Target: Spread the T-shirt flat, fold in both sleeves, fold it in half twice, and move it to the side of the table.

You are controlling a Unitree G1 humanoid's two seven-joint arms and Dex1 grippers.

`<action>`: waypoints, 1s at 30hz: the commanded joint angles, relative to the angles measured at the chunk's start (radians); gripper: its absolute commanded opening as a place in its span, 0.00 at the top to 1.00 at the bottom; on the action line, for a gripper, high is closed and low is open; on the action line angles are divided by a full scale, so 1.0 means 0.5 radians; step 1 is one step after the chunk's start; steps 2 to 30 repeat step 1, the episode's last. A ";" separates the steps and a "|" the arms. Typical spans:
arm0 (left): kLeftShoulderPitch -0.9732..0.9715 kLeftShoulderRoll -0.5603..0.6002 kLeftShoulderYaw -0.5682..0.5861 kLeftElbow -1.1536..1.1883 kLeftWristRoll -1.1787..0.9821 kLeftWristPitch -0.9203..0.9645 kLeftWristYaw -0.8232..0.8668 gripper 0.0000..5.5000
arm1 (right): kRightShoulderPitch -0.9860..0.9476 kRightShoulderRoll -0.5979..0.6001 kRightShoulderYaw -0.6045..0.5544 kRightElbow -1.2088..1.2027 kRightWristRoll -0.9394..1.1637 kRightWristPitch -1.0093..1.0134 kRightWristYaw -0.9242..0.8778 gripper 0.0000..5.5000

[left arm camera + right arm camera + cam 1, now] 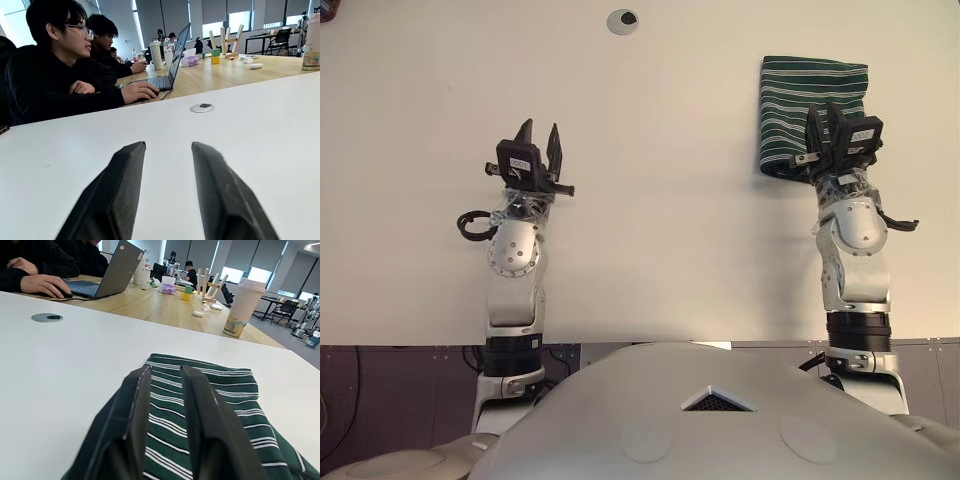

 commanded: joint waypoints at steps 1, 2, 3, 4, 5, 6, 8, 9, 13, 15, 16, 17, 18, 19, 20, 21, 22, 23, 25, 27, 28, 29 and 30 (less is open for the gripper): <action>-0.065 0.003 -0.031 0.044 0.041 -0.039 0.003 0.70 | -0.036 0.062 0.002 0.050 -0.016 0.044 -0.008 0.81; -0.065 0.003 -0.031 0.044 0.041 -0.039 0.003 0.70 | -0.036 0.062 0.002 0.050 -0.016 0.044 -0.008 0.81; -0.065 0.003 -0.031 0.044 0.041 -0.039 0.003 0.70 | -0.036 0.062 0.002 0.050 -0.016 0.044 -0.008 0.81; -0.065 0.003 -0.031 0.044 0.041 -0.039 0.003 0.70 | -0.036 0.062 0.002 0.050 -0.016 0.044 -0.008 0.81; -0.065 0.003 -0.031 0.044 0.041 -0.039 0.003 0.70 | -0.036 0.062 0.002 0.050 -0.016 0.044 -0.008 0.81; -0.065 0.003 -0.031 0.044 0.041 -0.039 0.003 0.70 | -0.036 0.062 0.002 0.050 -0.016 0.044 -0.008 0.81; -0.065 0.003 -0.031 0.044 0.041 -0.039 0.003 0.70 | -0.036 0.062 0.002 0.050 -0.016 0.044 -0.008 0.81; -0.065 0.003 -0.031 0.044 0.041 -0.039 0.003 0.70 | -0.036 0.062 0.002 0.050 -0.016 0.044 -0.008 0.81; -0.065 0.003 -0.031 0.044 0.041 -0.039 0.003 0.70 | -0.036 0.062 0.002 0.050 -0.016 0.044 -0.008 0.81; -0.065 0.003 -0.031 0.044 0.041 -0.039 0.003 0.70 | -0.036 0.062 0.002 0.050 -0.016 0.044 -0.008 0.81; -0.065 0.003 -0.031 0.044 0.041 -0.039 0.003 0.70 | -0.036 0.062 0.002 0.050 -0.016 0.044 -0.008 0.81; -0.065 0.003 -0.031 0.044 0.041 -0.039 0.003 0.70 | -0.036 0.062 0.002 0.050 -0.016 0.044 -0.008 0.81; -0.065 0.003 -0.031 0.044 0.041 -0.039 0.003 0.70 | -0.036 0.062 0.002 0.050 -0.016 0.044 -0.008 0.81; -0.065 0.003 -0.031 0.044 0.041 -0.039 0.003 0.70 | -0.036 0.062 0.002 0.050 -0.016 0.044 -0.008 0.81; -0.065 0.003 -0.031 0.044 0.041 -0.039 0.003 0.70 | -0.036 0.062 0.002 0.050 -0.016 0.044 -0.008 0.81; -0.065 0.003 -0.031 0.044 0.041 -0.039 0.003 0.70 | -0.036 0.062 0.002 0.050 -0.016 0.044 -0.008 0.81; -0.065 0.003 -0.031 0.044 0.041 -0.039 0.003 0.70 | -0.036 0.062 0.002 0.050 -0.016 0.044 -0.008 0.81; -0.065 0.003 -0.031 0.044 0.041 -0.039 0.003 0.70 | -0.036 0.062 0.002 0.050 -0.016 0.044 -0.008 0.81; -0.065 0.003 -0.031 0.044 0.041 -0.039 0.003 0.70 | -0.036 0.062 0.002 0.050 -0.016 0.044 -0.008 0.81; -0.065 0.003 -0.031 0.044 0.041 -0.039 0.003 0.70 | -0.036 0.062 0.002 0.050 -0.016 0.044 -0.008 0.81; -0.065 0.003 -0.031 0.044 0.041 -0.039 0.003 0.70 | -0.036 0.062 0.002 0.050 -0.016 0.044 -0.008 0.81; -0.065 0.003 -0.031 0.044 0.041 -0.039 0.003 0.70 | -0.036 0.062 0.002 0.050 -0.016 0.044 -0.008 0.81; -0.065 0.003 -0.031 0.044 0.041 -0.039 0.003 0.70 | -0.036 0.062 0.002 0.050 -0.016 0.044 -0.008 0.81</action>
